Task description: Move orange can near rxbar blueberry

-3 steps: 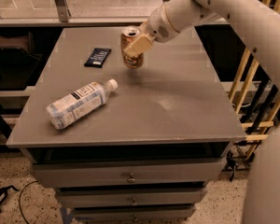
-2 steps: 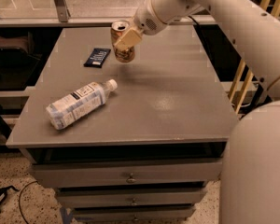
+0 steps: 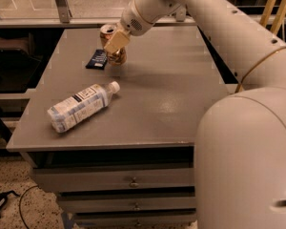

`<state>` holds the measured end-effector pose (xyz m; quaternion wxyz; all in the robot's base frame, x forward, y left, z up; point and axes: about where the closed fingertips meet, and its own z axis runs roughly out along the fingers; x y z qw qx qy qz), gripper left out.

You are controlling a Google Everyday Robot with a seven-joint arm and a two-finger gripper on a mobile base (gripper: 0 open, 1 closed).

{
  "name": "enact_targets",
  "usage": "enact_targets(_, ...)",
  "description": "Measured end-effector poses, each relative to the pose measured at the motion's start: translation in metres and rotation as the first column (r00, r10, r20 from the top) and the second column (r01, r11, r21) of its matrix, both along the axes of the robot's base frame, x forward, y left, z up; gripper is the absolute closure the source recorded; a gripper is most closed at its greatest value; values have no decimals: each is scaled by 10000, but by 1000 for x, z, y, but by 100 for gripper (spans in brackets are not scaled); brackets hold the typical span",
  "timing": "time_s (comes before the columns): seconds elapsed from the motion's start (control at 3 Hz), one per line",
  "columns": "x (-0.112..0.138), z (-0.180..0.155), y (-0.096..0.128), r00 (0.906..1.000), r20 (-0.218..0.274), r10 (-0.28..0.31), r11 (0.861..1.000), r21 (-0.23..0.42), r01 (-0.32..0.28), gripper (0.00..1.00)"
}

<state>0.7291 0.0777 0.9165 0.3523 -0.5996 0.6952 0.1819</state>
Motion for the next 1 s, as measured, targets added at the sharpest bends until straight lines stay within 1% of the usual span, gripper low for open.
enact_targets(0.33,8,-12,11,9995,-282,-130,9999,-114,127,100)
enact_targets(0.67,16,-23,15,9987,-448,-253,9994,-266,241,100)
enact_targets(1.0,15,-26,17,9986,-487,-218,9994,-274,205,83)
